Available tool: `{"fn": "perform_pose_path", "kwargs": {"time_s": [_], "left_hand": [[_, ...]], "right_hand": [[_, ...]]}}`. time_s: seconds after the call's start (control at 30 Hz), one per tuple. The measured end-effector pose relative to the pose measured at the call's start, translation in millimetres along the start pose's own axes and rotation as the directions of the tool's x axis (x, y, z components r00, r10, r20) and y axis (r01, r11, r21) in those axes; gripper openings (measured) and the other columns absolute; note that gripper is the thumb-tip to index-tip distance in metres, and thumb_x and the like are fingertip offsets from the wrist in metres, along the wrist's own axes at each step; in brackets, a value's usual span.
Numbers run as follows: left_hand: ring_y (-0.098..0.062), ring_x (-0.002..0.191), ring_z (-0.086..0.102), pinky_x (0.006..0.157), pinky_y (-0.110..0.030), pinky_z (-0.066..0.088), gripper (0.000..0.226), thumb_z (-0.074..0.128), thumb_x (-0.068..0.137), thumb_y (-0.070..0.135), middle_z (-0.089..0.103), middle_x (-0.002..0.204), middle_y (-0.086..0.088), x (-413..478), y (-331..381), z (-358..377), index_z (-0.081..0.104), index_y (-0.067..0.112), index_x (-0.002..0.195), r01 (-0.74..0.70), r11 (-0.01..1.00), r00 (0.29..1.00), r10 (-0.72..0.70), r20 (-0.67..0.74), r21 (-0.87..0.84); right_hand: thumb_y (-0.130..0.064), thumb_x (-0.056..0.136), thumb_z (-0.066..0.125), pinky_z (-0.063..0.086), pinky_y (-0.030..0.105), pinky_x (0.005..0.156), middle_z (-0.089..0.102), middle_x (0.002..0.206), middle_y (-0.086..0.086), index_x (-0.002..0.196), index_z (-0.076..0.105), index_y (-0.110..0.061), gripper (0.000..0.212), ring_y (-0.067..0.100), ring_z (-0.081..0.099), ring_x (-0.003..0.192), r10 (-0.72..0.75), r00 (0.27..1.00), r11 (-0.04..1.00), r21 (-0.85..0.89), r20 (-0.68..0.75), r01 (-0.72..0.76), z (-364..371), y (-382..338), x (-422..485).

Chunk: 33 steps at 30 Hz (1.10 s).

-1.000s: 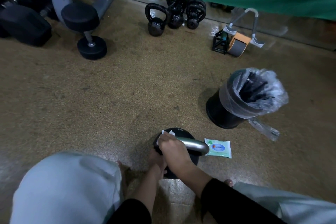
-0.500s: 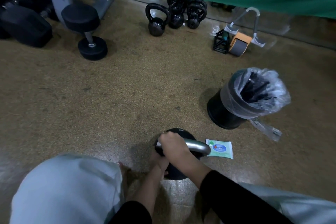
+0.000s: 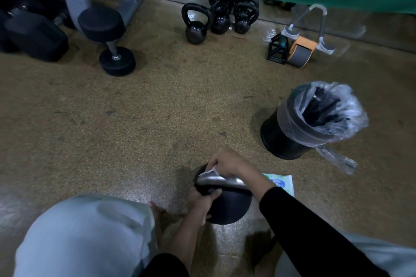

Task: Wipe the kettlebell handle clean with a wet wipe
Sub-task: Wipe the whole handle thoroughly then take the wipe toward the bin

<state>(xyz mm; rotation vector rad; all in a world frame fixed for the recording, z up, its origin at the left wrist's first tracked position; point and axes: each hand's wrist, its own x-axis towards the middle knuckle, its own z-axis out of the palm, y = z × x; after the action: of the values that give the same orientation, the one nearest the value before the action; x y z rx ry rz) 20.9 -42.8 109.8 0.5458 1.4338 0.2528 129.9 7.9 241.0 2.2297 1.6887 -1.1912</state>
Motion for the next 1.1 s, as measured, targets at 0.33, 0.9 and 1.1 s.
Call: {"fn": "perform_pose_path", "kwargs": {"time_s": [0.33, 0.9, 1.1], "left_hand": [[-0.028, 0.104, 0.052, 0.076, -0.046, 0.052, 0.058, 0.083, 0.074, 0.023, 0.059, 0.120, -0.003, -3, 1, 2, 0.049, 0.023, 0.121, -0.019, 1.000, 1.000, 0.019, -0.013, 0.013], [-0.027, 0.102, 0.051, 0.076, -0.047, 0.049, 0.051, 0.081, 0.077, 0.021, 0.057, 0.114, -0.003, -5, 2, 0, 0.047, 0.020, 0.114, -0.022, 1.000, 1.000, 0.022, 0.001, -0.012], [-0.029, 0.106, 0.051, 0.078, -0.047, 0.050, 0.052, 0.081, 0.077, 0.022, 0.054, 0.113, -0.004, -4, 2, 1, 0.049, 0.020, 0.118, 0.000, 1.000, 1.000, 0.001, -0.004, 0.013]], "right_hand": [[-0.001, 0.082, 0.062, 0.056, 0.026, 0.073, 0.073, 0.094, -0.002, 0.080, 0.077, -0.021, 0.025, 0.015, 0.067, 0.087, 0.088, 0.990, 0.977, 0.185, 0.113, -0.108, 7, 5, 23], [-0.014, 0.086, 0.062, 0.055, 0.030, 0.083, 0.072, 0.102, 0.010, 0.099, 0.074, -0.008, 0.018, 0.024, 0.067, 0.094, 0.008, 0.999, 0.989, -0.146, 0.036, -0.002, 2, -8, 17], [-0.026, 0.082, 0.066, 0.049, 0.028, 0.085, 0.070, 0.104, 0.010, 0.097, 0.074, -0.009, 0.024, 0.026, 0.063, 0.100, -0.191, 0.981, 0.952, -0.245, -0.011, 0.183, 13, -21, 1]]}}
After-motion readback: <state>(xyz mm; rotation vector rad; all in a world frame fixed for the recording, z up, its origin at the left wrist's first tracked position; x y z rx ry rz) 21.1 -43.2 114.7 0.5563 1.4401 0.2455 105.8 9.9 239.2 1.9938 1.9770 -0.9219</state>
